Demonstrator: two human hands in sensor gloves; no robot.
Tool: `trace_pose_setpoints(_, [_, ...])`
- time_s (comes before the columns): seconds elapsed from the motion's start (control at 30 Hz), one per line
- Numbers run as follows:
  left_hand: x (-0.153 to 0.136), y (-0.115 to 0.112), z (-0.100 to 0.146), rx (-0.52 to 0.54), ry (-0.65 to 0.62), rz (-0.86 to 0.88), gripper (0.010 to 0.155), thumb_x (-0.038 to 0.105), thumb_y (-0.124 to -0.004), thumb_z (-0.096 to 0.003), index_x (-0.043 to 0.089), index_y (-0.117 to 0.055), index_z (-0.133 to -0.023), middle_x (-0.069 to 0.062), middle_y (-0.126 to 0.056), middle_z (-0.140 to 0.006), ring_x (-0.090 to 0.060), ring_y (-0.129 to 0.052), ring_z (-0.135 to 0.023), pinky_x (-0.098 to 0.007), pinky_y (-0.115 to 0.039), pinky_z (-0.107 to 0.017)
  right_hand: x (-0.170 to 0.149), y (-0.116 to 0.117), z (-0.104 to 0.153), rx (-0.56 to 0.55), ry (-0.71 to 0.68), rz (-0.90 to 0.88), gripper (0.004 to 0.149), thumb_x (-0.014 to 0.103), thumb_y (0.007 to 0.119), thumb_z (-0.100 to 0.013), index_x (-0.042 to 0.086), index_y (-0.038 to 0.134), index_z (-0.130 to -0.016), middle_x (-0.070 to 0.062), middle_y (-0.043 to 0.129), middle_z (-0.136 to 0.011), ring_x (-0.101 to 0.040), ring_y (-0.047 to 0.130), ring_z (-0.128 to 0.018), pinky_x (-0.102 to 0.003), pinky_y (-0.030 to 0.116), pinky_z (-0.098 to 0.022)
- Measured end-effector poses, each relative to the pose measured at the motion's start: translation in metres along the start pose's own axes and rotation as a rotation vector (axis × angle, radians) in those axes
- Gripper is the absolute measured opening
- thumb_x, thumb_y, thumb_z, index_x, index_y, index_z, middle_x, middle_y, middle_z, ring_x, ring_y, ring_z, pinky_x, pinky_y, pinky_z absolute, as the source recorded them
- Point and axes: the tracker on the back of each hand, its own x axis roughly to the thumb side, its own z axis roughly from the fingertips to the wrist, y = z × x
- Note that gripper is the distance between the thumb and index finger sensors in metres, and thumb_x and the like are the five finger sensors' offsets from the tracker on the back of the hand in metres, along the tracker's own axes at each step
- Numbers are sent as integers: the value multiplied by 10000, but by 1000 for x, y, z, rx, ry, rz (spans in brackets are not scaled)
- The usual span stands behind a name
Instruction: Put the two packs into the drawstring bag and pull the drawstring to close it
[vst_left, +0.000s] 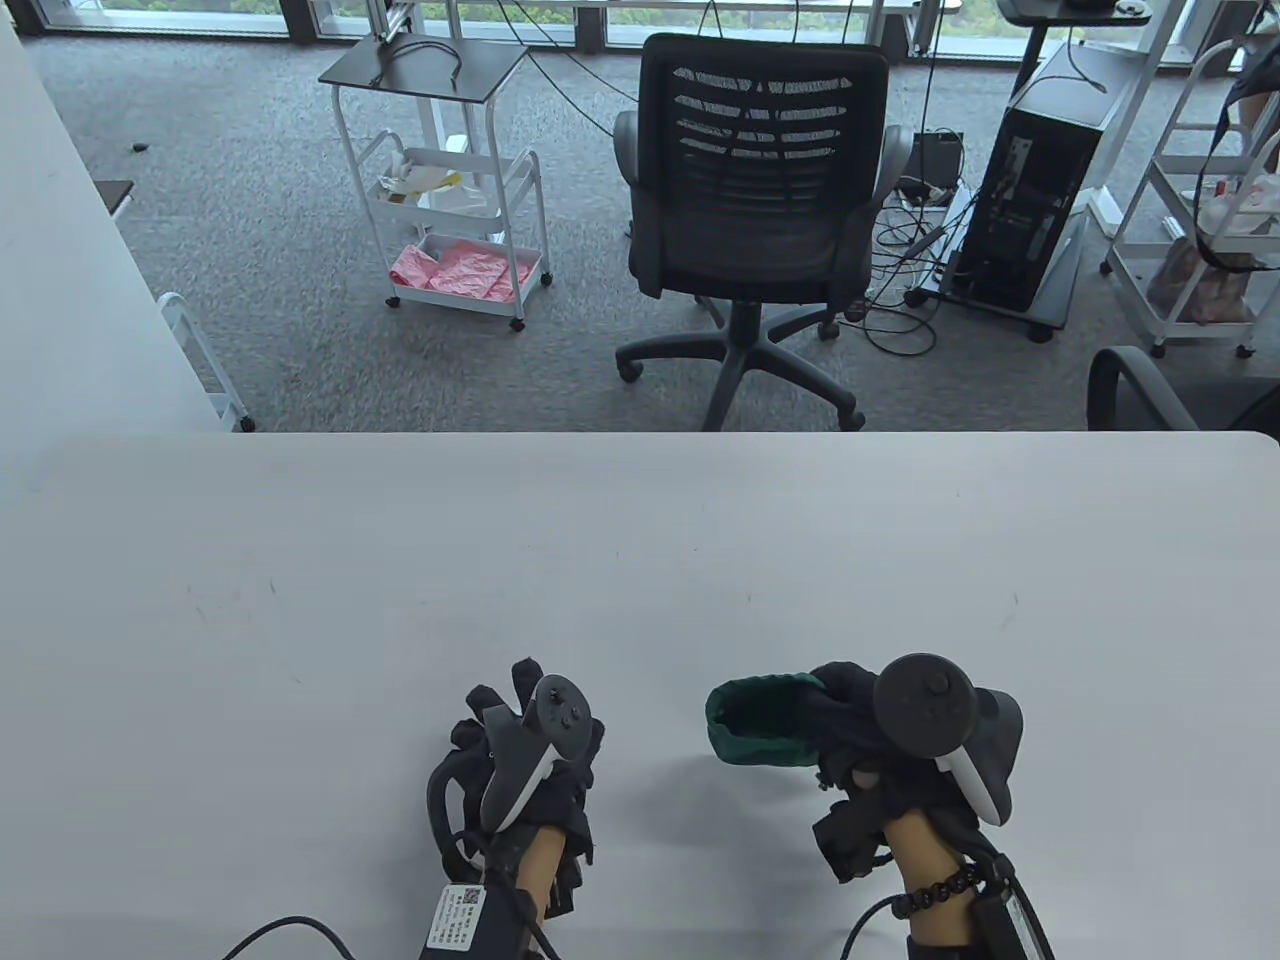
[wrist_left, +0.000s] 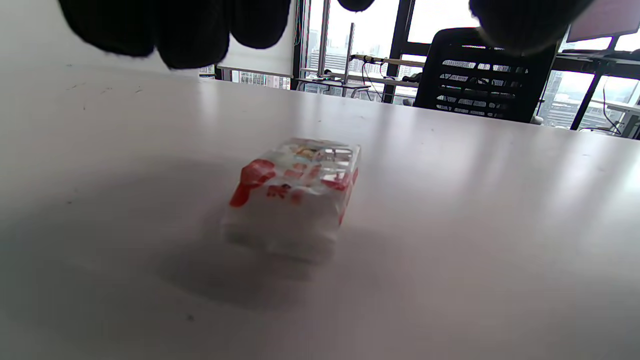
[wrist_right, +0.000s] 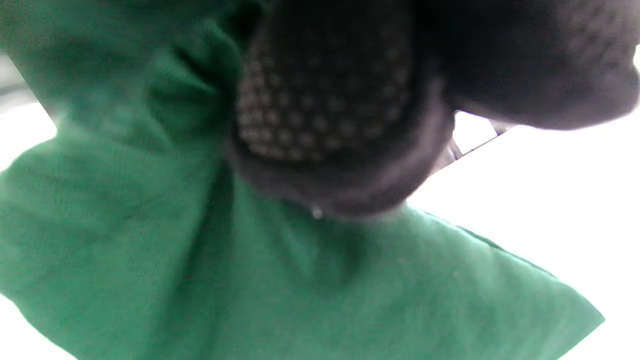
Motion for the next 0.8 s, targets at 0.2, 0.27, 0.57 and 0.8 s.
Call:
trace_pose_setpoints(0.2, [6,-22,-6,-97,18,-152,835,649,-639,-489,217,-326,-1133,-355,-465,-1117,-630,-691,-934,-724,-658,-637,-4,-2,0,-7,17,-8,406,355,841,-482,26,942,-696,-92,1054,-414,-96,1062,-137,-288,955,-111])
trace_pose_setpoints(0.27, [8,-25,-7,-100,18,-169,804,636,-641,-496,230,-360,-1131,-345,-507,-1110,-609,-733,-921,-711,-680,-632,-4,-2,0,-5,19,-9,405,355,840,-482,27,941,-697,-93,1053,-415,-96,1062,-137,-287,955,-110])
trace_pose_setpoints(0.57, [10,-34,-7,-96,12,-214,768,604,-645,-506,240,-369,-1124,-324,-561,-1093,-538,-811,-896,-672,-715,-629,-4,-1,1,-11,13,-12,406,357,837,-484,29,938,-702,-92,1052,-422,-99,1063,-144,-289,955,-117])
trace_pose_setpoints(0.8, [11,-35,-9,-87,14,-244,738,568,-655,-520,234,-385,-1119,-293,-620,-1071,-482,-847,-877,-644,-728,-628,-5,-1,1,-13,16,-16,406,357,837,-484,31,937,-704,-93,1051,-425,-101,1063,-147,-291,955,-121])
